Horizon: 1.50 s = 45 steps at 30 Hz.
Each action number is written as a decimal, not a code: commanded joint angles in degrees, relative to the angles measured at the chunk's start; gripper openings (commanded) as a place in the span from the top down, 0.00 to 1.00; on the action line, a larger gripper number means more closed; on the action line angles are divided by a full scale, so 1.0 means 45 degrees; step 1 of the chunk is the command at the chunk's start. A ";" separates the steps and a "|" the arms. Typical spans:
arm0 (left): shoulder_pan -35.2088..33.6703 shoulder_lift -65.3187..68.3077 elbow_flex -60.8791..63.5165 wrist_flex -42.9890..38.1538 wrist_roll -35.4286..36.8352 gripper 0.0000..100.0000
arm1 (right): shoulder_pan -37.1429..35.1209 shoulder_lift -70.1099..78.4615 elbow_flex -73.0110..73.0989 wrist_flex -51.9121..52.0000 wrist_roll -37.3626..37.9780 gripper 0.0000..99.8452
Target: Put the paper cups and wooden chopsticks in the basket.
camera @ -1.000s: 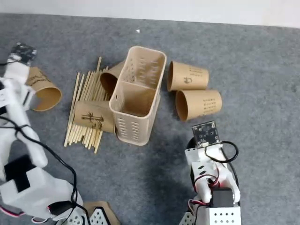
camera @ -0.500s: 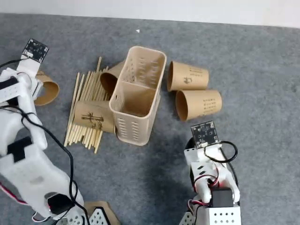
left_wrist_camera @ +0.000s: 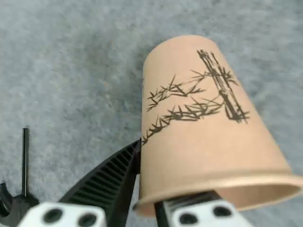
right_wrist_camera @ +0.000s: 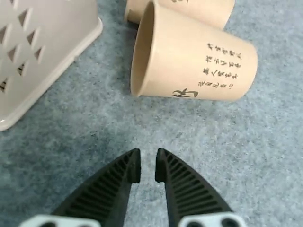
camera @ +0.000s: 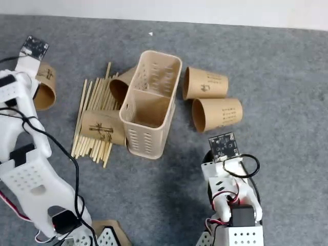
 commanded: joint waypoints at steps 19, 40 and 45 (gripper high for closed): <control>1.0208 -0.7531 -0.7844 1.1194 0.3028 1.00 | -0.0107 -0.0166 0.1260 -0.0205 -0.0059 0.92; 1.0149 -0.4132 -0.6984 1.0901 0.5587 1.00 | -0.0049 -0.0166 0.1260 -0.0186 -0.0039 0.92; 1.0129 -0.4132 -0.6515 1.0901 0.5587 1.00 | -0.0049 -0.0166 0.1260 -0.0186 -0.0039 0.92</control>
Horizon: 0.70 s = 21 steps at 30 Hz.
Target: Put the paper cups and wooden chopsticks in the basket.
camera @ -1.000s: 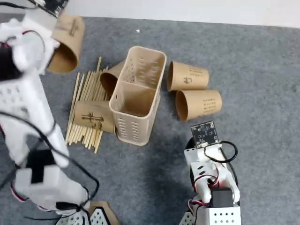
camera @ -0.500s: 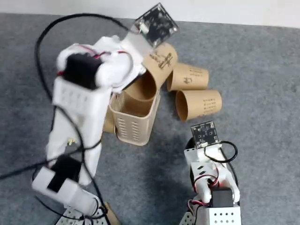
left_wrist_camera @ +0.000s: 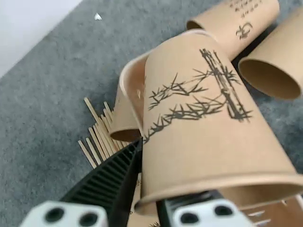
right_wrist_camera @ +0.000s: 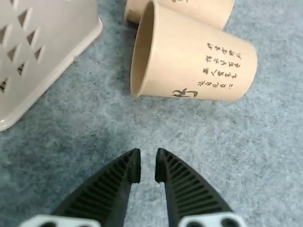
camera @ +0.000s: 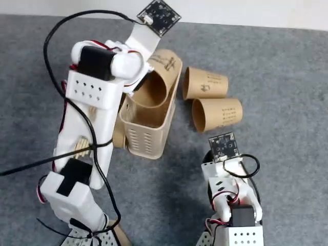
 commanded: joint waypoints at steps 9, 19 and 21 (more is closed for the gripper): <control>-0.0205 -0.0088 -0.0068 -0.0020 0.0098 0.89 | -0.0049 -0.0166 0.1260 -0.0186 -0.0039 0.92; -0.0459 -0.0205 -0.0049 -0.2618 0.0020 0.75 | -0.0049 -0.0166 0.1260 -0.0186 -0.0039 0.92; -0.0713 -0.0088 -0.0049 -0.3673 0.0039 0.75 | -0.0049 -0.0166 0.1260 -0.0186 -0.0039 0.92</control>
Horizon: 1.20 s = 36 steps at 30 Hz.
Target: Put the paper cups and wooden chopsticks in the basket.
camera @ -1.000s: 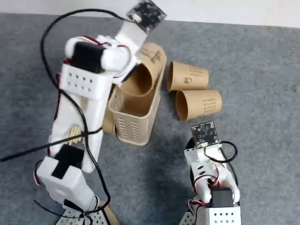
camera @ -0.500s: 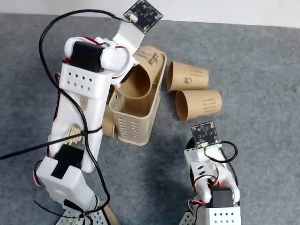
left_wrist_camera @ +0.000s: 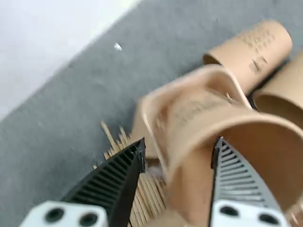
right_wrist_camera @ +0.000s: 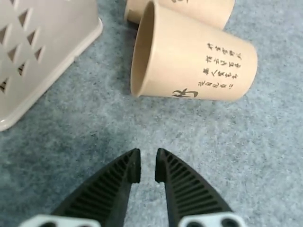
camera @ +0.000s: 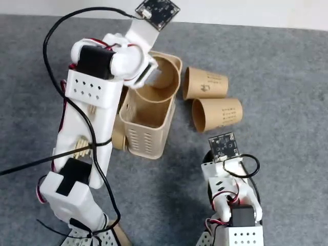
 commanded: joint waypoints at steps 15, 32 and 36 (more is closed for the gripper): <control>-0.4034 -0.0947 -0.2413 0.2716 0.0156 0.75 | -0.0068 -0.0166 0.1260 -0.0166 -0.0039 0.92; -0.5324 -0.0967 0.9915 -0.1231 -0.1856 0.75 | -0.0049 -0.0107 0.1260 -0.0147 -0.0039 0.92; -0.6476 -0.0967 1.1009 -0.3009 -0.1934 0.75 | -0.0049 -0.0107 0.1260 -0.0147 -0.0039 0.92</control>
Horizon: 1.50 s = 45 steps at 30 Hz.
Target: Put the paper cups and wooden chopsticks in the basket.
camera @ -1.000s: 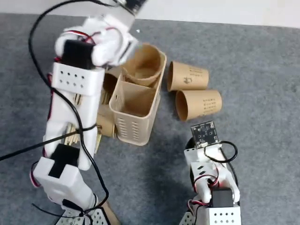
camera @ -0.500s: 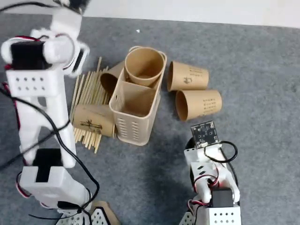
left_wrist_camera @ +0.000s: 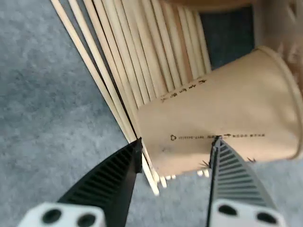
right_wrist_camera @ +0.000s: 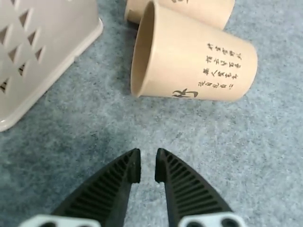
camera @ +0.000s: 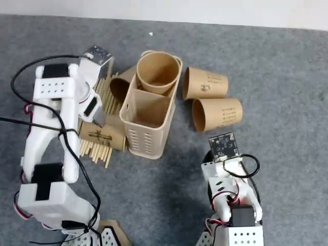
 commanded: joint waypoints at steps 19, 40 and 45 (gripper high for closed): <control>-0.5050 0.2159 -0.1924 -0.1973 -0.1485 0.75 | -0.0068 -0.0127 0.1260 -0.0147 -0.0039 0.92; -0.0361 0.0947 -0.8430 0.4337 -0.0059 0.75 | -0.0088 -0.0147 0.1260 -0.0166 -0.0039 0.92; 0.1280 0.0400 -0.6691 0.4317 -0.0156 0.75 | -0.0088 -0.0147 0.1260 -0.0166 -0.0039 0.92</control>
